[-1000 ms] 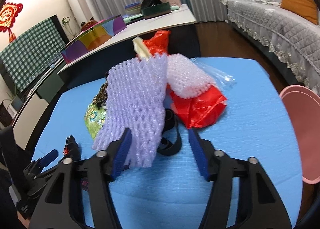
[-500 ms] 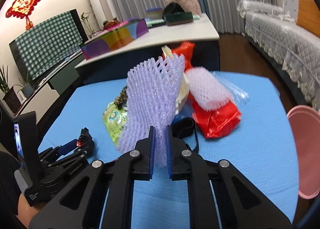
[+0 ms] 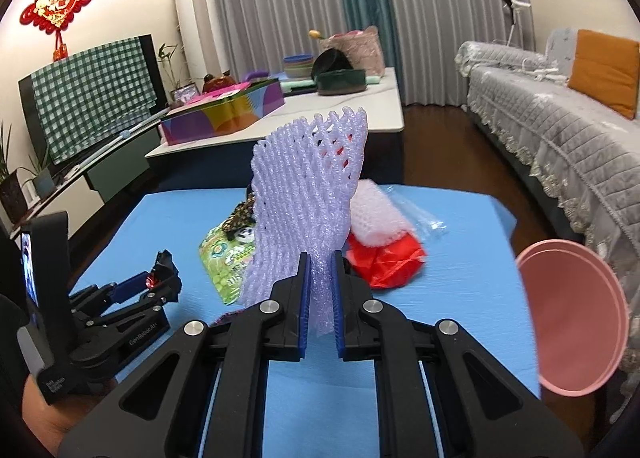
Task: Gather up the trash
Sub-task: 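Carry both items to the pink bin and open both tools to drop them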
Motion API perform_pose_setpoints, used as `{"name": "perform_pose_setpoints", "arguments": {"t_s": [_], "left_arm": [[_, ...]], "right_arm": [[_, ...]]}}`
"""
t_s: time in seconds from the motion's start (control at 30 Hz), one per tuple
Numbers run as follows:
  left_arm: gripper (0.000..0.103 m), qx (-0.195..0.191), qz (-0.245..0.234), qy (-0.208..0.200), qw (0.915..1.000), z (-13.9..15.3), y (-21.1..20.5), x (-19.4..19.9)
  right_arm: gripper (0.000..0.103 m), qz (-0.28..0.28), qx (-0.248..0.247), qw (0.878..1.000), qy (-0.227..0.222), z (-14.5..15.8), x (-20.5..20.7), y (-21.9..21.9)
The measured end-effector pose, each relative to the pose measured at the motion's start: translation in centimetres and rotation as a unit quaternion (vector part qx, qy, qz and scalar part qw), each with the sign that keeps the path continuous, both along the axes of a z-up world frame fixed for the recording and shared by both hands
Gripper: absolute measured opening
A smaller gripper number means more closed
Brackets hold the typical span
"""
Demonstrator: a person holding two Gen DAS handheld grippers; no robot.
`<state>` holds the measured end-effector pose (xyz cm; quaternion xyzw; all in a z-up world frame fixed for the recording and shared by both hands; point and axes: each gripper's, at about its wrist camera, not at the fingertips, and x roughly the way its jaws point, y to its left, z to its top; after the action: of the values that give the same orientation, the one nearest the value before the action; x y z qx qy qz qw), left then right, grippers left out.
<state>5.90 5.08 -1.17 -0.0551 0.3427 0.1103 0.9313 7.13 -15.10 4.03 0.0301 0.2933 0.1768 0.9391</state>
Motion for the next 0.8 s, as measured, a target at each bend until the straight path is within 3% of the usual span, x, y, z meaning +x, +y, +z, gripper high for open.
{"name": "perform_pose_setpoints", "arguments": {"t_s": [0.7,0.8], "left_arm": [[0.043,0.013,-0.104,-0.064,0.9924,3.1,-7.2,-2.3],[0.043,0.000,-0.122,-0.069,0.9901,3.6,-8.1,-2.4]], "right_arm": [[0.011,-0.102,-0.007,0.995,-0.021,3.1,-3.6,-8.6],[0.011,-0.115,-0.005,0.993,-0.021,3.6,-4.1,-9.9]]}}
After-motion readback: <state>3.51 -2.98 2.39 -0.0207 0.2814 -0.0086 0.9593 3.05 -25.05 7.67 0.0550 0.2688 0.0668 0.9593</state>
